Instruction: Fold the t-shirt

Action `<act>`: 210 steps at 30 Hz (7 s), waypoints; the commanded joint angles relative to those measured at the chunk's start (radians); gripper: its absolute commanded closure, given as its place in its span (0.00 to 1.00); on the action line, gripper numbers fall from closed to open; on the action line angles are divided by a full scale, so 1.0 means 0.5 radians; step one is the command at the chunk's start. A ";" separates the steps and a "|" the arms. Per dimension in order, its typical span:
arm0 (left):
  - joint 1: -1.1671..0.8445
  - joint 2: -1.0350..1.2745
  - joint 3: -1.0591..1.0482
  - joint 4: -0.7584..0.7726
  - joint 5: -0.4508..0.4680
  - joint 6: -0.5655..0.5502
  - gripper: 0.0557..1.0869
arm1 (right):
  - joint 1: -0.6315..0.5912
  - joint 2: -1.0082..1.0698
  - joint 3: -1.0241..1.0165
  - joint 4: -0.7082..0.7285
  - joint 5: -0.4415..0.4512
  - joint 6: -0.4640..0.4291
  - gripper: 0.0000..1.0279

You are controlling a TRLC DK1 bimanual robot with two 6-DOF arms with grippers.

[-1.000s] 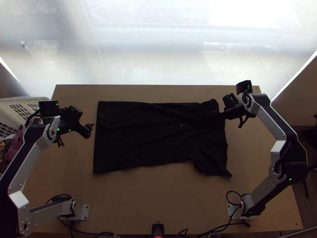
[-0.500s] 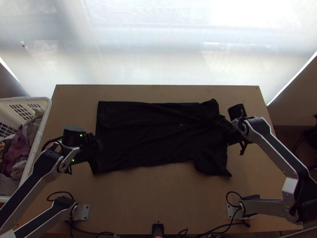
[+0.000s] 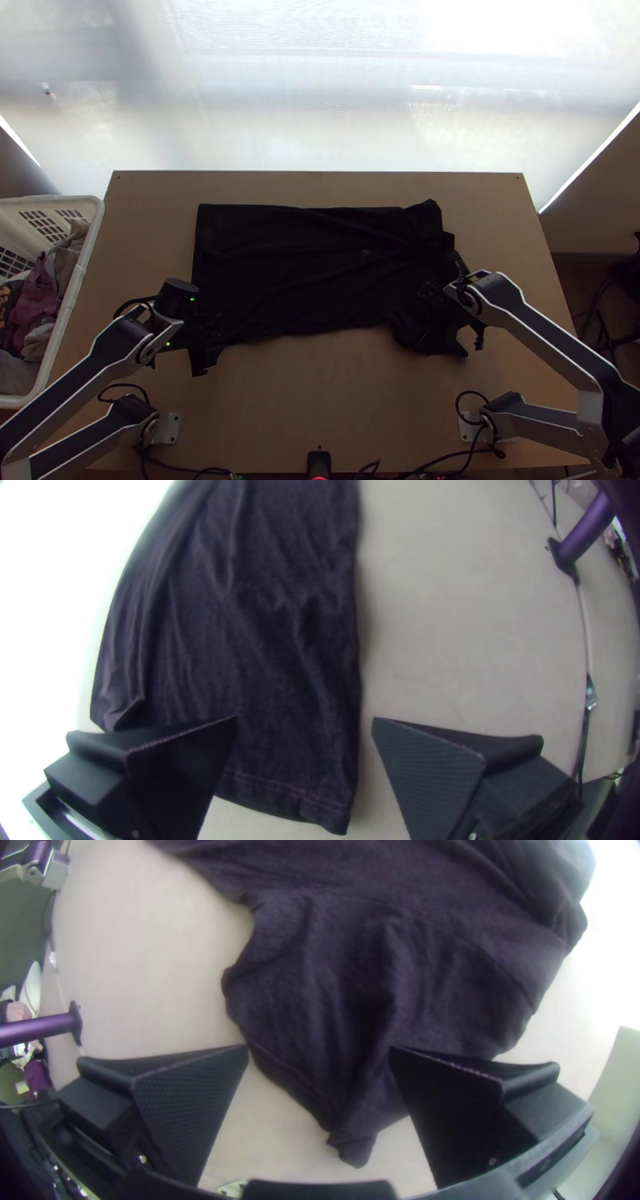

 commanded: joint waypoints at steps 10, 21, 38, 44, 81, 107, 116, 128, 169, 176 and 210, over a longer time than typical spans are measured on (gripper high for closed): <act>-0.155 0.046 -0.131 0.028 -0.052 -0.012 0.05 | 0.164 -0.026 -0.142 0.123 0.045 0.133 0.05; -0.130 0.028 -0.229 0.104 -0.129 0.044 0.22 | 0.161 -0.032 -0.173 0.218 0.156 0.176 0.16; -0.041 0.016 -0.407 0.199 -0.117 0.108 0.78 | 0.140 0.001 -0.222 0.372 0.229 0.155 0.77; 0.066 0.016 -0.416 0.255 -0.117 0.163 0.87 | 0.143 0.007 -0.253 0.418 0.229 0.124 0.97; 0.511 -0.497 0.467 -0.991 0.297 -0.033 0.92 | 0.048 -0.732 0.033 -0.401 -0.164 0.228 0.97; 0.953 1.019 1.038 -0.144 0.300 0.160 0.92 | -0.587 0.879 1.334 -0.343 -0.164 -0.468 0.97; 0.756 1.276 1.032 -0.068 0.297 0.130 0.91 | -0.556 1.382 1.650 -0.355 -0.164 -0.471 0.97; 0.842 1.605 1.188 0.040 0.215 0.157 0.92 | -0.560 1.824 2.012 -0.414 -0.087 -0.487 0.97; 1.072 0.908 1.440 -0.166 0.466 -0.383 0.10 | -0.375 0.931 1.757 -0.490 0.024 -0.051 0.38; 0.836 0.804 1.231 -0.224 0.678 -0.785 0.67 | 0.112 0.670 1.383 -0.036 0.248 -0.011 0.97; 0.585 0.626 0.654 -0.249 0.699 -1.346 0.07 | 0.456 1.008 0.935 0.982 0.659 -0.085 0.97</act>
